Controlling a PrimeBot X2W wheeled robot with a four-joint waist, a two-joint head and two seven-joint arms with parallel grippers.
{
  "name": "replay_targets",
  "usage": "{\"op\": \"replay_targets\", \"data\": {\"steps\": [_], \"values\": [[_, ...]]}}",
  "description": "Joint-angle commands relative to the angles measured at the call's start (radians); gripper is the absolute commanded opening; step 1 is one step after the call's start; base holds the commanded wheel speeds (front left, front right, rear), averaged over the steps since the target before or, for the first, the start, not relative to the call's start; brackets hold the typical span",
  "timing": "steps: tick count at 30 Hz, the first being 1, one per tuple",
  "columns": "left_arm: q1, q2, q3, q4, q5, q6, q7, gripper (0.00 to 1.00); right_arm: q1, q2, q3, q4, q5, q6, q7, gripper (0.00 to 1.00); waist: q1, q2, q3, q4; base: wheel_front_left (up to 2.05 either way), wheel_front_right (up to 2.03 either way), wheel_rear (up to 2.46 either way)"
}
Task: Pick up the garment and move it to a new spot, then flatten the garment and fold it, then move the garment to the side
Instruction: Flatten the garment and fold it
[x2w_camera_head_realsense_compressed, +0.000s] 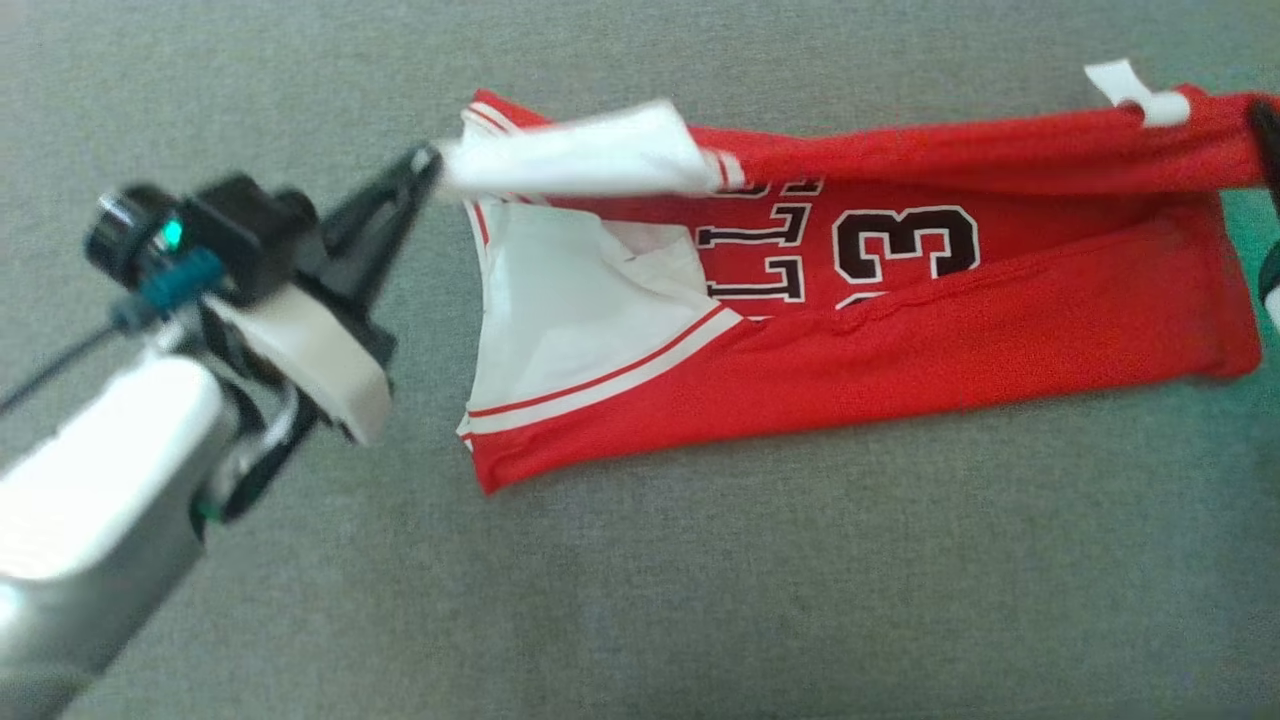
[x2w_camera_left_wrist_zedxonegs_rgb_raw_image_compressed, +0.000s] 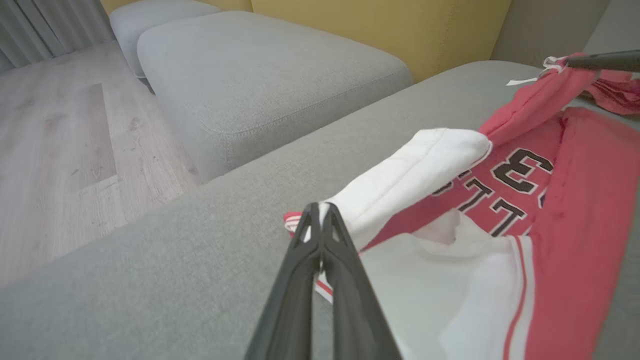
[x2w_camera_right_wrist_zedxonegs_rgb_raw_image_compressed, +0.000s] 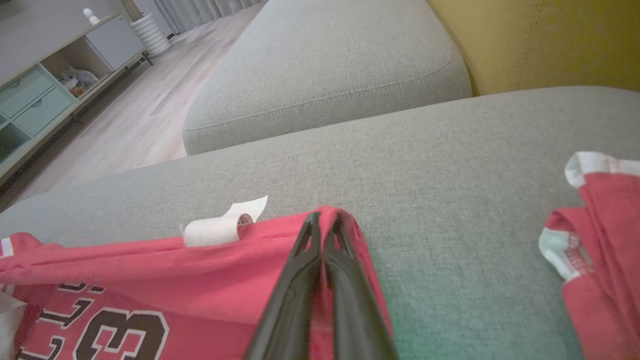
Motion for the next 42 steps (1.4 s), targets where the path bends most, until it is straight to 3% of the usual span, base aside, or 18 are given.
{"op": "replay_targets", "data": {"steps": [1, 13, 24, 25, 26, 27, 28, 29, 30, 36, 42], "values": [[-0.004, 0.050, 0.036, -0.040, -0.009, 0.015, -0.006, 0.00, 0.047, -0.052, -0.010, -0.015, 0.007, -0.001, -0.017, 0.00, 0.0001, -0.0001, -0.002, 0.005, 0.00, 0.00, 0.00], [0.144, 0.019, -0.014, -0.088, -0.025, 0.064, -0.061, 0.00, 0.188, -0.070, -0.073, -0.017, -0.039, -0.001, -0.054, 0.00, 0.0001, -0.0001, -0.006, 0.019, 0.00, 0.00, 0.00], [0.219, 0.024, -0.023, -0.122, -0.039, 0.104, -0.091, 0.00, 0.307, -0.034, -0.172, -0.018, -0.064, -0.001, -0.058, 0.00, 0.0001, -0.0001, -0.020, 0.021, 0.00, 0.00, 0.00], [0.223, 0.017, -0.026, -0.122, -0.041, 0.106, -0.092, 0.05, 0.317, -0.029, -0.176, -0.020, -0.065, -0.001, -0.058, 0.00, 0.0001, -0.0001, -0.020, 0.022, 0.00, 0.00, 0.00], [0.228, 0.009, -0.031, -0.120, -0.043, 0.106, -0.093, 0.21, 0.326, -0.023, -0.179, -0.023, -0.067, -0.001, -0.058, 0.00, 0.0001, -0.0001, -0.021, 0.022, 0.00, 0.00, 0.00], [0.232, 0.001, -0.035, -0.115, -0.044, 0.105, -0.096, 0.35, 0.334, -0.017, -0.182, -0.023, -0.070, -0.001, -0.058, 0.15, 0.0001, -0.0001, -0.022, 0.023, 0.00, 0.00, 0.00], [0.232, 0.001, -0.035, -0.115, -0.044, 0.105, -0.096, 0.35, 0.334, -0.017, -0.182, -0.023, -0.070, -0.001, -0.058, 0.15, 0.0001, -0.0001, -0.022, 0.023, 0.00, 0.00, 0.00], [0.236, -0.008, -0.039, -0.107, -0.044, 0.106, -0.102, 0.49, 0.340, -0.010, -0.186, -0.022, -0.075, -0.001, -0.058, 0.45, 0.0001, -0.0001, -0.024, 0.023, 0.00, 0.00, 0.00], [0.241, -0.020, -0.040, -0.097, -0.046, 0.108, -0.112, 1.00, 0.345, -0.003, -0.192, -0.017, -0.079, -0.001, -0.058, 1.00, 0.0001, -0.0001, -0.025, 0.023, 0.00, 0.00, 0.00], [0.290, -0.117, -0.010, -0.015, -0.026, 0.203, -0.248, 1.00, 0.401, 0.054, -0.302, -0.007, -0.121, -0.001, -0.058, 1.00, 0.0001, -0.0001, -0.048, 0.022, 0.00, 0.00, 0.00], [0.373, -0.245, 0.056, 0.042, 0.050, 0.353, -0.326, 1.00, 0.522, 0.149, -0.489, -0.036, -0.239, -0.001, -0.058, 1.00, 0.0001, -0.0001, -0.071, 0.029, 0.00, 0.00, 0.00]]}}
